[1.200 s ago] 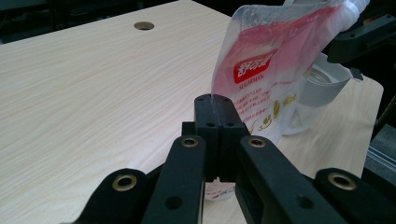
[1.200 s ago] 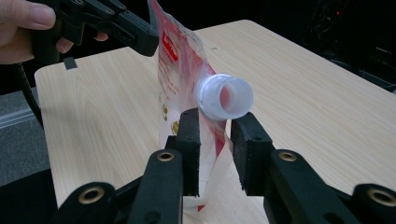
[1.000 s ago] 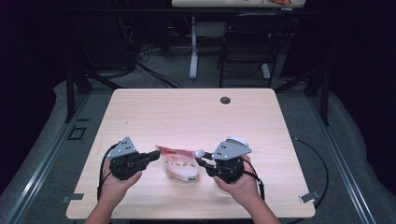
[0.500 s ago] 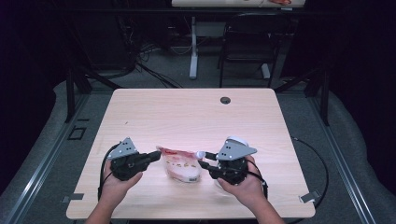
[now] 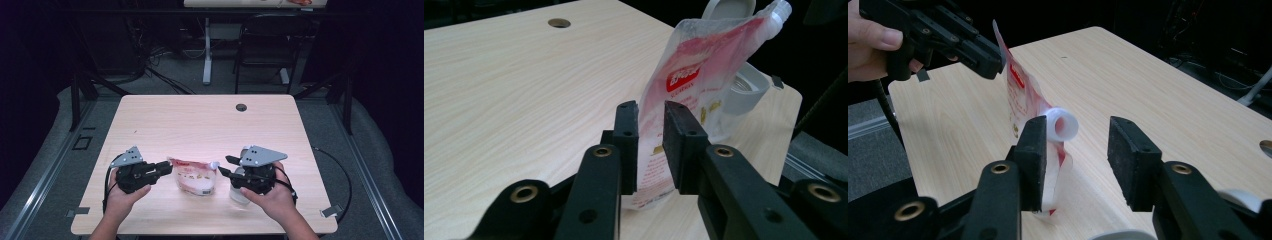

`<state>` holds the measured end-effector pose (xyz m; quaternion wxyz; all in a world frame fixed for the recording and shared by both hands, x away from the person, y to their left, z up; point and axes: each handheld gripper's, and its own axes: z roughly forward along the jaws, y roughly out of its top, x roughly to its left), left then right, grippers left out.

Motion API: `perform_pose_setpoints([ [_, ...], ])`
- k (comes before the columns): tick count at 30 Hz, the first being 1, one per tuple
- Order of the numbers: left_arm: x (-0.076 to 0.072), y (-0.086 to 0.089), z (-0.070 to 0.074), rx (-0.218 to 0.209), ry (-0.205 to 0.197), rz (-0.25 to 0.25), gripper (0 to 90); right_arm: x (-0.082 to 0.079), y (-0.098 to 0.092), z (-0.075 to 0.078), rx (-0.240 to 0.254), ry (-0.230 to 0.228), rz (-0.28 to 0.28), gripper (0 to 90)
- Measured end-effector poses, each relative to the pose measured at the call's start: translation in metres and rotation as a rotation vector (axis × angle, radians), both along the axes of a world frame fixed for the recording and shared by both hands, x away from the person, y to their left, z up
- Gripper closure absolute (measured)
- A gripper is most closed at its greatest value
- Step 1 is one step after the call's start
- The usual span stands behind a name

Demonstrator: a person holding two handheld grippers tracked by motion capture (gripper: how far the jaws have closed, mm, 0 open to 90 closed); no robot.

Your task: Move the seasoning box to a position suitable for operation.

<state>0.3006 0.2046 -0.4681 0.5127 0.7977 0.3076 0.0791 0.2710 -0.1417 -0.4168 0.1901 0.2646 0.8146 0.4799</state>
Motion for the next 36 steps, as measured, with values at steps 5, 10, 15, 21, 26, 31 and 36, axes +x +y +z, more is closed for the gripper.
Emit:
perform_pose_setpoints([
  [5, 0.0, 0.004, 0.002, 0.0, 0.004, 0.012, 73.3, 0.005, 0.007, 0.01, -0.02, -0.005, 0.014, 56.8],
  [10, 0.001, 0.006, 0.001, 0.021, -0.004, 0.01, 70.8, 0.009, 0.018, 0.016, -0.058, -0.015, 0.037, 56.3],
  [15, 0.001, 0.008, 0.0, 0.048, -0.012, 0.019, 71.0, 0.014, 0.028, 0.021, -0.104, -0.013, 0.062, 59.1],
  [21, 0.001, 0.011, 0.001, 0.041, -0.017, 0.017, 73.0, 0.02, 0.038, 0.028, -0.114, -0.015, 0.078, 53.6],
  [26, 0.0, 0.013, 0.003, 0.056, -0.03, 0.031, 74.4, 0.023, 0.048, 0.032, -0.149, 0.009, 0.094, 58.3],
  [31, 0.002, 0.019, 0.003, 0.031, -0.021, 0.022, 72.7, 0.027, 0.056, 0.036, -0.187, 0.033, 0.114, 64.9],
  [36, 0.005, 0.026, 0.002, 0.004, -0.01, 0.047, 69.4, 0.033, 0.066, 0.036, -0.215, 0.05, 0.133, 67.8],
])
